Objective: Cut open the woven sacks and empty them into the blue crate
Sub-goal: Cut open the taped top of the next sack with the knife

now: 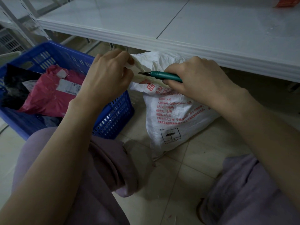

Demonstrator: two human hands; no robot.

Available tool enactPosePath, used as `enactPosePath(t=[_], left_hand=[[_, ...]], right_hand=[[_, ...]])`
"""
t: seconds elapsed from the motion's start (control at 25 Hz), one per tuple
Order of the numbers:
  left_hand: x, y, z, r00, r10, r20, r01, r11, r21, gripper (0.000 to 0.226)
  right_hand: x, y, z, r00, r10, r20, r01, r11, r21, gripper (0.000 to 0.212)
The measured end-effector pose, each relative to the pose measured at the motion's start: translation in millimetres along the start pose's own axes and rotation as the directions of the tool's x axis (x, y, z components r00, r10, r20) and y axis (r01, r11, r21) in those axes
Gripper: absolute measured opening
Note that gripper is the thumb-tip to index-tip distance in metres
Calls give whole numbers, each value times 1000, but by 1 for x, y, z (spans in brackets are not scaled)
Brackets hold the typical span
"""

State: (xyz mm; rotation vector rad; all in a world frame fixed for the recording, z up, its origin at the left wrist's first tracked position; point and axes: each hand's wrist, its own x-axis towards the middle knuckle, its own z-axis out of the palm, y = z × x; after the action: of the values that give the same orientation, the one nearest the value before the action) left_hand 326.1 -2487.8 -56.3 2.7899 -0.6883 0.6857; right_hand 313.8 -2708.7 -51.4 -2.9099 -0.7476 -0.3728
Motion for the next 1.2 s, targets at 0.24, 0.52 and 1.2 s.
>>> enactPosePath(t=[0.24,0.52,1.2], left_hand=[[1,1,0,997,-61,55,60,998,18,24],[2,-4,-6,988,-141,69,141,990,8,27],[3,-3,-9,989,-140,51,143,988,-55,28]], right_hand=[[0,-4,4,997,51,61,-52,998,31,34],[-5,7,8,992,121,41,-119,992,-45,31],[3,3,4,997,71,-22,-67,990,127,32]])
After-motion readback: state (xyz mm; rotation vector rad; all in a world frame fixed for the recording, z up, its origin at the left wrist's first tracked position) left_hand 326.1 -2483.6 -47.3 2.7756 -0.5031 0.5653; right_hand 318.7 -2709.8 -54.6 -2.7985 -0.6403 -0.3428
